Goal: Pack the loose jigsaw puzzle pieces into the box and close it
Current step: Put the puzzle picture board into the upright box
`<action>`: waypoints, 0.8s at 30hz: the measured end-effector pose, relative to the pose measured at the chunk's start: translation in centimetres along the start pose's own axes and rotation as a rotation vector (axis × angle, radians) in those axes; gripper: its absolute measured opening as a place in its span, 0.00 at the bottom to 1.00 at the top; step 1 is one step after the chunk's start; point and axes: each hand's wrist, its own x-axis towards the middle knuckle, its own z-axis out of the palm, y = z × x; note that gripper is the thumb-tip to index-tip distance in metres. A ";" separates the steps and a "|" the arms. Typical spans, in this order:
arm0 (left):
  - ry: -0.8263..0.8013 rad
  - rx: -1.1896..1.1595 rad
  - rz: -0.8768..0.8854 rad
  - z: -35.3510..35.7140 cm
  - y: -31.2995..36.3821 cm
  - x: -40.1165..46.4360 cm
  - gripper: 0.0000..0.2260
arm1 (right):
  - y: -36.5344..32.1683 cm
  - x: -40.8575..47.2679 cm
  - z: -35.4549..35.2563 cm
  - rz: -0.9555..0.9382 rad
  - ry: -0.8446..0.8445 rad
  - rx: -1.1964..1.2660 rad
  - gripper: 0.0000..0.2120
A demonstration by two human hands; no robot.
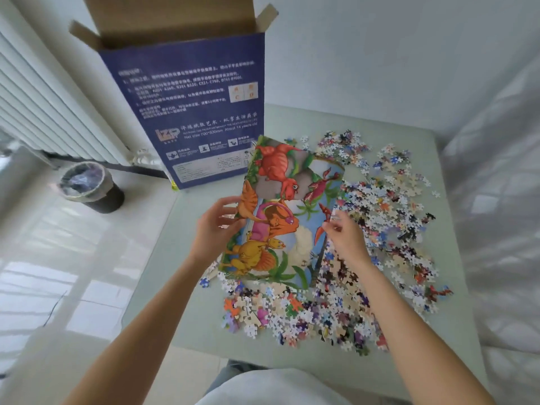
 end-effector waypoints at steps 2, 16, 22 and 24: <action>0.071 0.127 0.101 -1.1 1.5 0.6 0.14 | -2.1 0.2 -0.5 -0.084 0.071 0.010 0.10; 0.488 0.154 0.540 -11.0 15.8 6.3 0.05 | -22.4 3.6 -6.7 -0.695 0.349 0.186 0.06; 0.584 0.105 0.581 -15.5 20.5 10.3 0.04 | -29.6 7.8 -8.9 -0.770 0.397 0.186 0.06; 0.640 0.078 0.581 -16.8 21.8 11.7 0.04 | -31.6 9.0 -9.3 -0.781 0.406 0.200 0.07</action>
